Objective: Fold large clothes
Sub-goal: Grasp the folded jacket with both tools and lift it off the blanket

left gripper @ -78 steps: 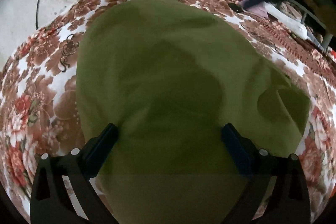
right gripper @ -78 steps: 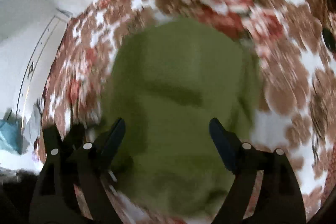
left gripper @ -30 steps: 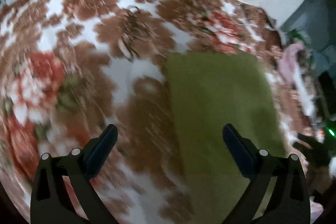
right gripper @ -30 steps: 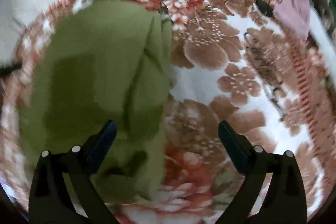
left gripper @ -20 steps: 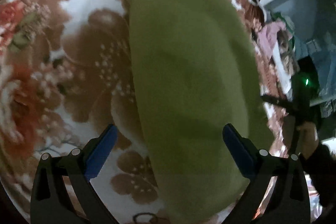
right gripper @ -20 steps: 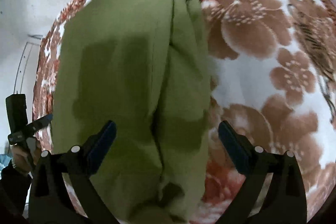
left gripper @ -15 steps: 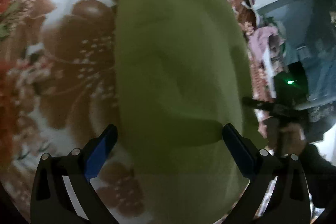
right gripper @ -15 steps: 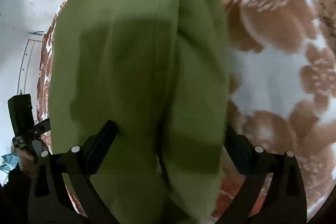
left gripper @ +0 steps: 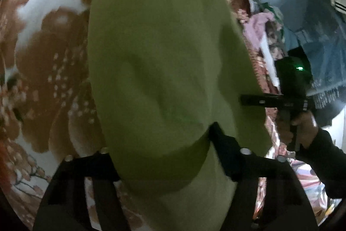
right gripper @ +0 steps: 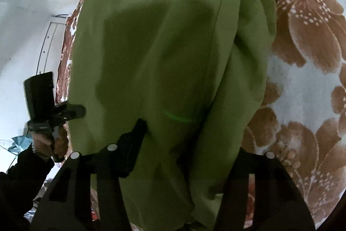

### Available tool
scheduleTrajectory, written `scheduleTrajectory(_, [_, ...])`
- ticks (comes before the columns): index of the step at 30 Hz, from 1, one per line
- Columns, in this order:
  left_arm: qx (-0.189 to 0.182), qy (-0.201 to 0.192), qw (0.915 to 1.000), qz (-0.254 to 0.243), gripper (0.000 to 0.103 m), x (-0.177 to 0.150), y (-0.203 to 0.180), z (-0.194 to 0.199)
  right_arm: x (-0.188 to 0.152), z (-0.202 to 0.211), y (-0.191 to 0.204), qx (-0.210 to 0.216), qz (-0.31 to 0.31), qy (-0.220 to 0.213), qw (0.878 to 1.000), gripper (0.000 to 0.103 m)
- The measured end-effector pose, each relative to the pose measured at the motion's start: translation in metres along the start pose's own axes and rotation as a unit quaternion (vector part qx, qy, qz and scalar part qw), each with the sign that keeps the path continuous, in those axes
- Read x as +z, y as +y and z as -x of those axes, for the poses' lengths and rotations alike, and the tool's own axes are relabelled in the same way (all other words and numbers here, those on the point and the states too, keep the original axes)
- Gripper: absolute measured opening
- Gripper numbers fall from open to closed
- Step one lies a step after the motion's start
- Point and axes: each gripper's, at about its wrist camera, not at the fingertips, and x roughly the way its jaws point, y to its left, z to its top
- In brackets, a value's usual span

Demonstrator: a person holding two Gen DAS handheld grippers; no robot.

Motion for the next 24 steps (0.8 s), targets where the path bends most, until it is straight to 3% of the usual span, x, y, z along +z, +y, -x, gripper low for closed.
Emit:
scheduleTrajectory(1, [0.003,0.004,0.9998,0.017,0.080,-0.001,0.011,-0.008,0.002,-0.006,-0.002,0.016,-0.012,0.002,1.000,0.076])
scheduleTrajectory(3, [-0.014,0.006,0.9987,0.049,0.083,-0.004,0.025,-0.020,0.005,-0.019,-0.002,0.022,-0.016,0.013,1.000,0.089])
scheduleTrajectory(6, [-0.015,0.004,0.9991,0.039,0.074,-0.001,0.013,-0.021,0.010,-0.042,-0.001,-0.005,-0.003,0.040,0.999,0.088])
scheduleTrajectory(8, [-0.027,0.002,0.9992,0.029,0.057,0.001,0.004,-0.010,0.011,-0.032,0.002,0.013,-0.009,0.040,0.999,0.067])
scheduleTrajectory(10, [-0.049,-0.006,0.9987,0.014,0.046,0.002,-0.005,0.001,0.006,-0.015,0.006,0.027,-0.011,0.038,0.999,0.031])
scheduleTrajectory(12, [-0.056,-0.011,0.9983,0.008,0.046,0.000,-0.012,0.002,-0.001,-0.007,0.013,0.025,0.000,0.033,0.999,0.028])
scheduleTrajectory(14, [-0.035,-0.008,0.9989,0.031,0.061,-0.003,-0.004,-0.015,-0.004,-0.015,0.015,0.012,-0.002,0.029,0.999,0.028])
scheduleTrajectory(15, [-0.024,-0.001,0.9988,0.042,0.063,-0.005,0.002,-0.024,-0.005,-0.024,0.012,0.015,-0.011,0.028,0.999,0.028])
scheduleTrajectory(16, [-0.019,0.002,0.9988,0.046,0.060,-0.007,0.006,-0.029,-0.005,-0.028,0.007,0.019,-0.020,0.027,0.999,0.027])
scheduleTrajectory(17, [-0.020,-0.001,0.9989,0.041,0.051,-0.005,0.002,-0.029,-0.004,-0.029,0.003,0.026,-0.031,0.025,0.999,0.027])
scheduleTrajectory(19, [-0.043,-0.006,0.9984,0.035,0.032,0.000,-0.008,-0.017,-0.006,-0.021,0.007,0.034,-0.040,0.015,0.999,0.024])
scheduleTrajectory(20, [-0.059,-0.011,0.9979,0.023,0.028,0.002,-0.021,-0.004,-0.009,-0.013,0.017,0.032,-0.026,0.008,0.999,0.022])
scheduleTrajectory(24, [-0.068,-0.012,0.9970,-0.036,0.026,0.012,-0.070,0.027,-0.028,0.024,0.048,0.033,-0.003,-0.013,0.999,0.019])
